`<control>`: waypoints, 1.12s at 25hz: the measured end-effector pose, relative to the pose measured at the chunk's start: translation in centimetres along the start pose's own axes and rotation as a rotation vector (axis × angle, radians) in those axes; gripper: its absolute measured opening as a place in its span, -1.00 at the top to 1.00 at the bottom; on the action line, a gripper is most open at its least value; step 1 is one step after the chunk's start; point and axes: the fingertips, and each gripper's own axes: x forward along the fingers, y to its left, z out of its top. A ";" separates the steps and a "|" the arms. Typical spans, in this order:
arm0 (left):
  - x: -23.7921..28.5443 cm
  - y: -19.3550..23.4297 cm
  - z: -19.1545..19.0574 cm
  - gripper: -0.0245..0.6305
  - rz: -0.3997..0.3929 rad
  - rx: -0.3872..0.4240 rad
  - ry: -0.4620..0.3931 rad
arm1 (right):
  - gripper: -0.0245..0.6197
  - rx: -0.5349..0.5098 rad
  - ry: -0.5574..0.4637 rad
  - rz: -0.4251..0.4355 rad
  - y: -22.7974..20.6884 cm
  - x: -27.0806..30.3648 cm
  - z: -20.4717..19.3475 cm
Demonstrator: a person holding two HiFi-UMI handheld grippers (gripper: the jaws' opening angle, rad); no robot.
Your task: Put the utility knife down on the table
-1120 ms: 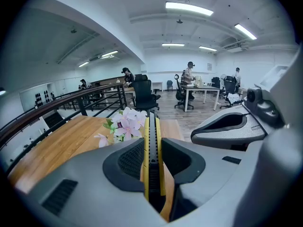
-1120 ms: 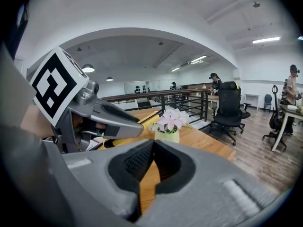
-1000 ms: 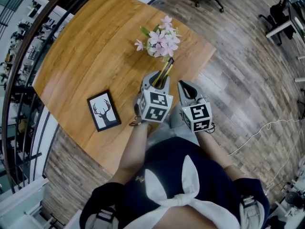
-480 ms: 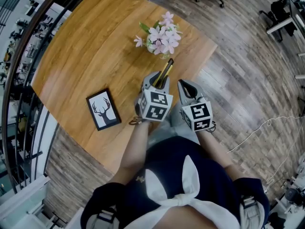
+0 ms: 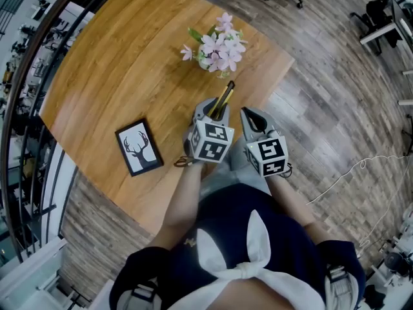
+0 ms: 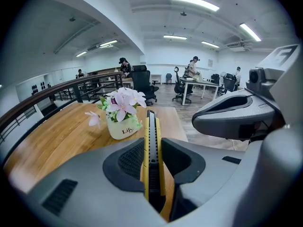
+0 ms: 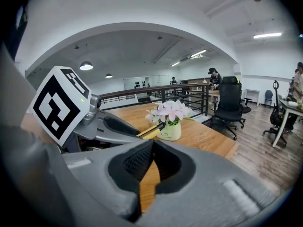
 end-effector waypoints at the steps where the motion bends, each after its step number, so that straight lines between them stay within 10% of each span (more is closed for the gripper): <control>1: 0.1 0.0 -0.1 0.54 0.000 -0.001 0.002 | 0.93 -0.001 0.002 0.002 0.0 0.0 0.0; 28: 2.6 -0.1 -3.8 0.54 -0.011 -0.005 0.082 | 0.93 -0.023 0.058 0.017 -0.2 1.0 -1.6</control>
